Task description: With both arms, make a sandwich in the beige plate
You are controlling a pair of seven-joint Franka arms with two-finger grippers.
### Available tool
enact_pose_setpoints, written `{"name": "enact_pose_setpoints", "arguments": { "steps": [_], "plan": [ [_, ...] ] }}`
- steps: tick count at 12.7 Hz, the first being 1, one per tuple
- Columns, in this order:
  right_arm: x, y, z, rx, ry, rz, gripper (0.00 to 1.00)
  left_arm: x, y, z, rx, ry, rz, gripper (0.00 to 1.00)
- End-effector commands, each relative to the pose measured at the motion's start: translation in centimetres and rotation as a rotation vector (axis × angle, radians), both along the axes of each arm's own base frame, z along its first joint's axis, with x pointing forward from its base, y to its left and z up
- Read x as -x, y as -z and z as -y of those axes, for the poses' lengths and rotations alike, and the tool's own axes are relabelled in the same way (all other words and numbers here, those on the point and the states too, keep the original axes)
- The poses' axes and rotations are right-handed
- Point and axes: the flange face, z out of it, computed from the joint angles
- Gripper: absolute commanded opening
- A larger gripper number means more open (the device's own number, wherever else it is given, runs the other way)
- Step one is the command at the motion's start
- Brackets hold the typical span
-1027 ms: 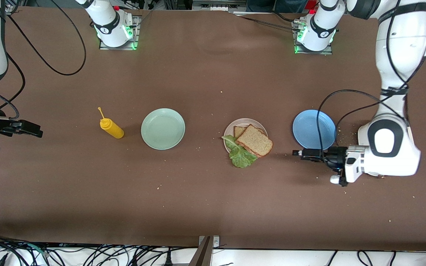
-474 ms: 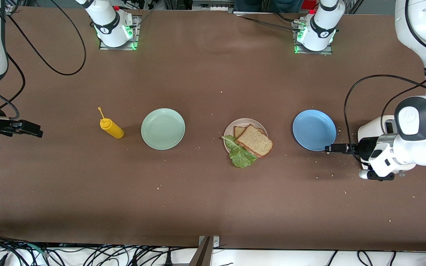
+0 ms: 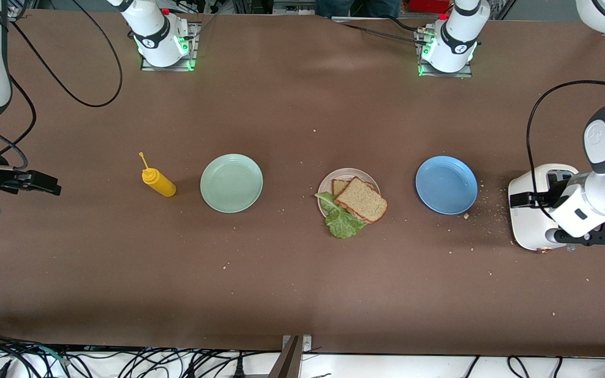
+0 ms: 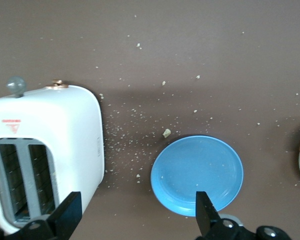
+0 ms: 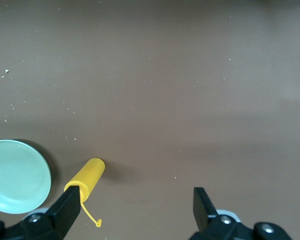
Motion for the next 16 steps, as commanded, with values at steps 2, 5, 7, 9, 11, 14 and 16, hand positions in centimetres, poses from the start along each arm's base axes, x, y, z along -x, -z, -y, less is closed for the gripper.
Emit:
{"name": "enact_pose_setpoints", "arguments": {
  "steps": [2,5,7,9,11,14,16],
  "plan": [
    [0.4,-0.2,0.0,0.0,-0.011,-0.006,1.0,1.9,-3.8,-0.8,-0.091,-0.035,-0.009,1.0],
    [0.4,-0.2,0.0,0.0,-0.011,-0.007,1.0,4.9,-7.8,-1.1,-0.082,-0.071,0.031,1.0],
    [0.4,-0.2,0.0,0.0,-0.011,-0.007,1.0,8.0,-9.4,-0.1,-0.065,-0.064,0.033,1.0],
    [0.4,-0.2,0.0,0.0,-0.011,-0.007,1.0,9.5,-11.2,-0.1,-0.053,-0.066,0.055,1.0],
    [0.4,-0.2,0.0,0.0,-0.011,-0.007,1.0,10.3,-13.7,-0.2,-0.036,-0.1,0.103,1.0],
    [0.4,-0.2,0.0,0.0,-0.011,-0.007,1.0,12.3,-17.6,0.7,-0.015,-0.126,0.162,1.0],
    [0.4,-0.2,0.0,0.0,-0.011,-0.007,1.0,13.2,-19.0,1.1,0.02,-0.128,0.179,1.0]
  ]
}}
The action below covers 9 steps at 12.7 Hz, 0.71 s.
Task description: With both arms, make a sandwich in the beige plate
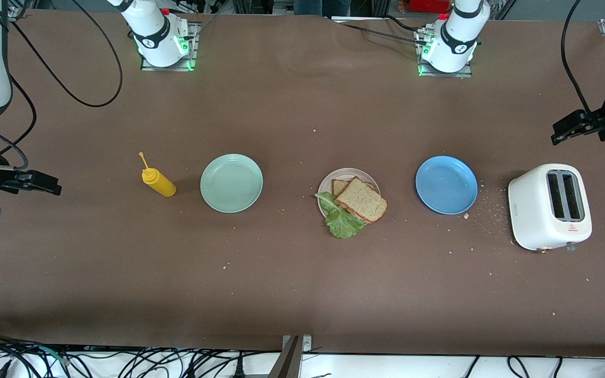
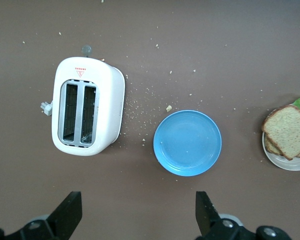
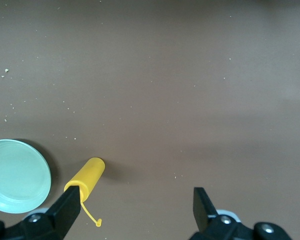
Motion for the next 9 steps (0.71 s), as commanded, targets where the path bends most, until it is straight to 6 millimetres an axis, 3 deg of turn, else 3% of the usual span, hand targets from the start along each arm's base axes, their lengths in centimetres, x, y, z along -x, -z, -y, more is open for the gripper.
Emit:
{"name": "enact_pose_setpoints", "arguments": {
  "steps": [1,3,7,9],
  "plan": [
    [0.4,-0.3,0.1,0.0,-0.009,-0.006,1.0,1.6,-0.7,0.4,0.032,0.0,0.001,1.0],
    [0.4,-0.3,0.0,0.0,-0.011,-0.006,1.0,1.6,-0.7,0.4,0.032,0.101,-0.003,1.0],
    [0.4,-0.2,0.0,0.0,-0.011,-0.007,1.0,1.9,-0.7,0.5,0.036,0.102,0.005,1.0],
    [0.4,-0.2,0.1,0.0,-0.009,-0.007,1.0,0.7,0.5,0.1,0.041,0.095,-0.015,1.0]
  ]
}}
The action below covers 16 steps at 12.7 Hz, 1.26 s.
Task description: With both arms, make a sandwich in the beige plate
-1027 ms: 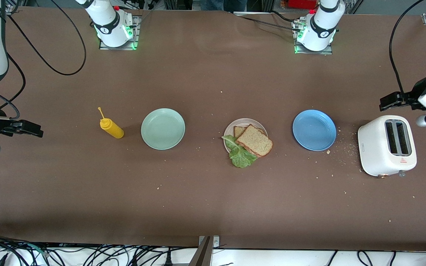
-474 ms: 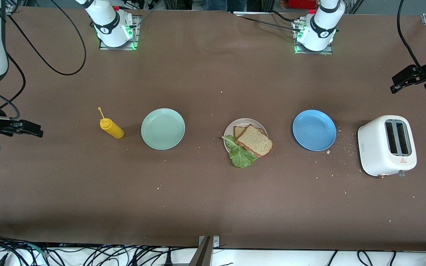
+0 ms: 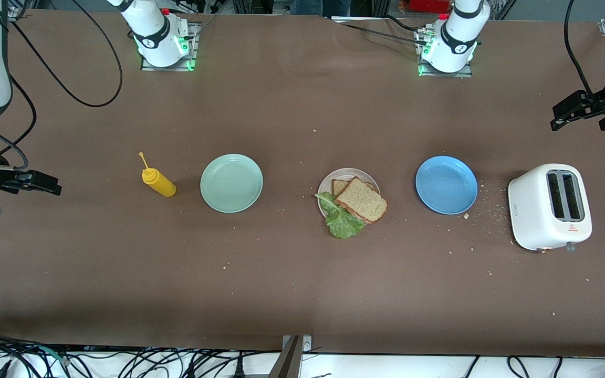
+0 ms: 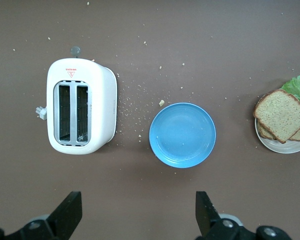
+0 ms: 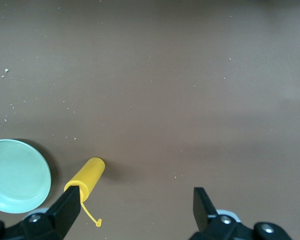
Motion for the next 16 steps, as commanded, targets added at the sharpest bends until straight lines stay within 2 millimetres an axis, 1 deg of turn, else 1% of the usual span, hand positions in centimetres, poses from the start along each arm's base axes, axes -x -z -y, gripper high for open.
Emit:
{"name": "enact_pose_setpoints", "arguments": {
  "steps": [1,8,11,16],
  "plan": [
    [0.4,-0.2,0.1,0.0,-0.009,-0.007,1.0,-0.5,0.8,-0.3,0.03,0.013,-0.008,1.0],
    [0.4,-0.2,0.1,0.0,-0.009,-0.007,1.0,-0.7,0.7,0.3,0.048,0.024,0.003,1.0],
    [0.5,-0.2,0.3,0.0,0.012,-0.011,1.0,-1.2,1.2,0.6,0.055,0.029,0.015,1.0],
    [0.5,-0.3,0.3,0.012,0.003,-0.011,1.0,-1.3,1.2,0.2,0.053,0.032,0.019,1.0]
  ]
}}
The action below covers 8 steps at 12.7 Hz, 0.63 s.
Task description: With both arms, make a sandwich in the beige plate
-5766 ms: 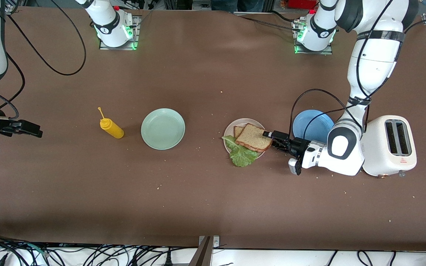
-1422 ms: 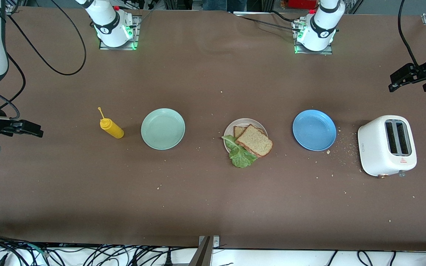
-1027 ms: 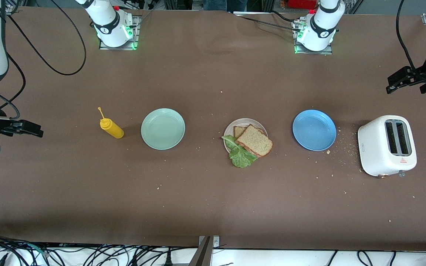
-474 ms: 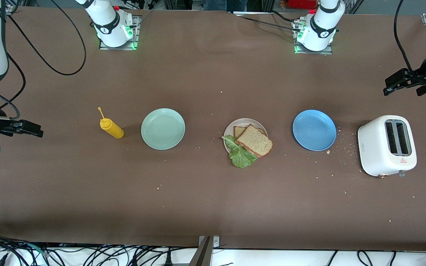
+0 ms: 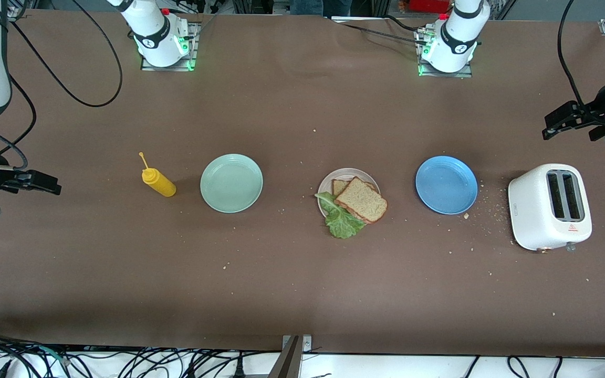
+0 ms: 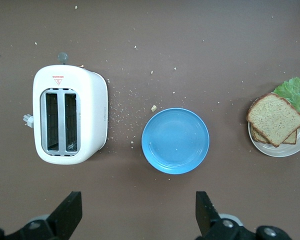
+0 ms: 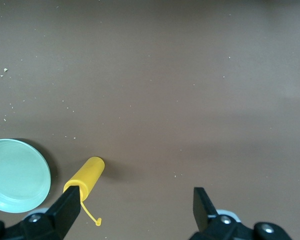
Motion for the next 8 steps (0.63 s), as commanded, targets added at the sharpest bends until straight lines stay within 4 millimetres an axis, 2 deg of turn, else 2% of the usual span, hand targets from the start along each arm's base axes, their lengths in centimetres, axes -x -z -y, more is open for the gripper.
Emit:
{"name": "enact_pose_setpoints", "arguments": {
  "steps": [1,8],
  "plan": [
    [0.42,-0.31,0.19,0.012,0.002,-0.005,1.0,-0.02,-0.18,-0.19,0.023,0.017,0.01,1.0],
    [0.41,-0.41,-0.38,0.004,0.039,-0.003,1.0,-0.02,-0.18,-0.1,0.023,0.018,0.01,1.0]
  ]
}}
